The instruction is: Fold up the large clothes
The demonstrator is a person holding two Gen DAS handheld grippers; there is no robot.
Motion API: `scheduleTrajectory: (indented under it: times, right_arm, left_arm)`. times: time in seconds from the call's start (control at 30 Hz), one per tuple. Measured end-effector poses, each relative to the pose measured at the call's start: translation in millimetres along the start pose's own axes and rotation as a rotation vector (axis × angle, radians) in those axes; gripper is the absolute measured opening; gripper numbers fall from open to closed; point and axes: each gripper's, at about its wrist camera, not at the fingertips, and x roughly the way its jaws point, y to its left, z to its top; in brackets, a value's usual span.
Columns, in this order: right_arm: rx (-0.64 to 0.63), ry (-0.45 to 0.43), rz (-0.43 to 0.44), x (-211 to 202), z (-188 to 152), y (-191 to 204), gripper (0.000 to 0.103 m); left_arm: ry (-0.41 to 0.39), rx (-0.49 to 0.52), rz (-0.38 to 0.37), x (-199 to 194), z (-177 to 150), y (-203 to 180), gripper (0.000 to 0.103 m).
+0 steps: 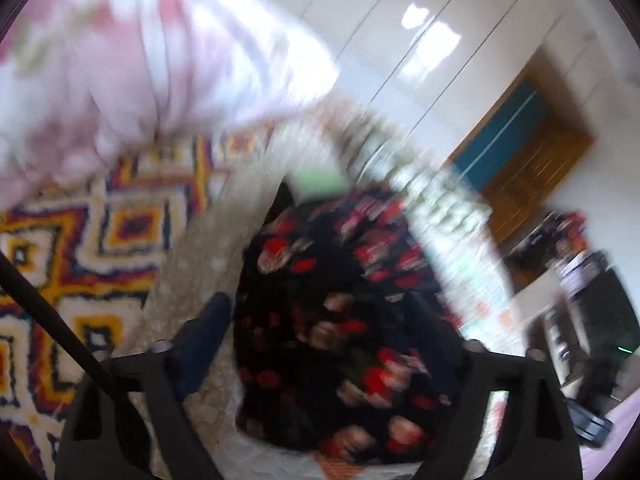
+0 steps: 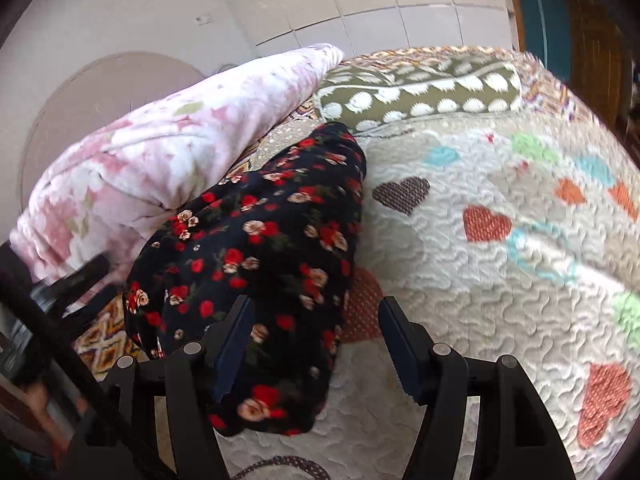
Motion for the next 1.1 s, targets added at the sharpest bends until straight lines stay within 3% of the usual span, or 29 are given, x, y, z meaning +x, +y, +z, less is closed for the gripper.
scheduleTrajectory:
  times: [0.07,0.1,0.17,0.23,0.3,0.43,0.5,0.53,0.57,0.6,0.7,0.8,0.93,1.03,1.1]
  right_arm:
    - [0.033,0.005,0.038,3.0,1.1,-12.1,0.075]
    - [0.047,0.015,0.061,8.5,2.9,-17.1,0.082]
    - [0.057,0.041,0.101,23.6,5.4,-23.0,0.084]
    - [0.073,0.082,0.122,49.0,9.4,-30.0,0.085]
    - [0.102,0.106,0.171,70.2,13.0,-36.4,0.093]
    - [0.264,0.108,0.356,113.9,23.6,-58.6,0.097]
    - [0.371,0.168,0.521,148.7,23.2,-68.4,0.099]
    - [0.403,0.179,0.558,159.4,22.3,-70.5,0.099]
    - [0.403,0.156,0.562,160.7,23.7,-69.4,0.095]
    - [0.403,0.153,0.570,161.3,25.2,-67.2,0.082]
    - [0.428,0.157,0.595,151.0,28.8,-65.7,0.061]
    - [0.363,0.141,0.606,114.9,34.6,-66.9,0.059]
    - [0.336,0.046,0.573,46.3,26.6,-108.9,0.058]
    - [0.338,0.014,0.460,13.1,5.5,-153.7,0.060]
    - [0.387,0.046,0.383,14.0,-11.0,-178.2,0.071]
  left_arm:
    - [0.043,-0.057,0.013,26.9,-6.6,14.8,0.076]
    - [0.031,-0.115,-0.039,33.8,-15.7,27.3,0.078]
    - [0.006,-0.179,-0.118,38.1,-29.0,41.7,0.085]
    - [-0.013,-0.196,-0.174,41.7,-36.5,50.2,0.088]
    - [0.000,-0.220,-0.189,44.1,-33.4,53.2,0.089]
    - [0.024,-0.206,-0.184,47.6,-31.0,47.8,0.093]
    - [0.043,-0.215,-0.179,49.5,-29.9,45.4,0.093]
    - [0.049,-0.220,-0.178,48.8,-30.5,45.4,0.093]
    - [0.055,-0.228,-0.176,47.3,-32.5,41.9,0.093]
    - [0.062,-0.234,-0.179,47.4,-34.2,36.9,0.093]
    - [0.108,-0.204,-0.224,52.4,-43.6,9.0,0.093]
    - [0.124,-0.124,-0.237,52.8,-61.9,-35.0,0.093]
    - [0.229,-0.042,-0.362,65.0,-88.2,-83.4,0.093]
    - [0.235,0.036,-0.337,68.9,-98.5,-100.7,0.093]
    - [0.214,0.075,-0.323,59.6,-98.9,-105.2,0.093]
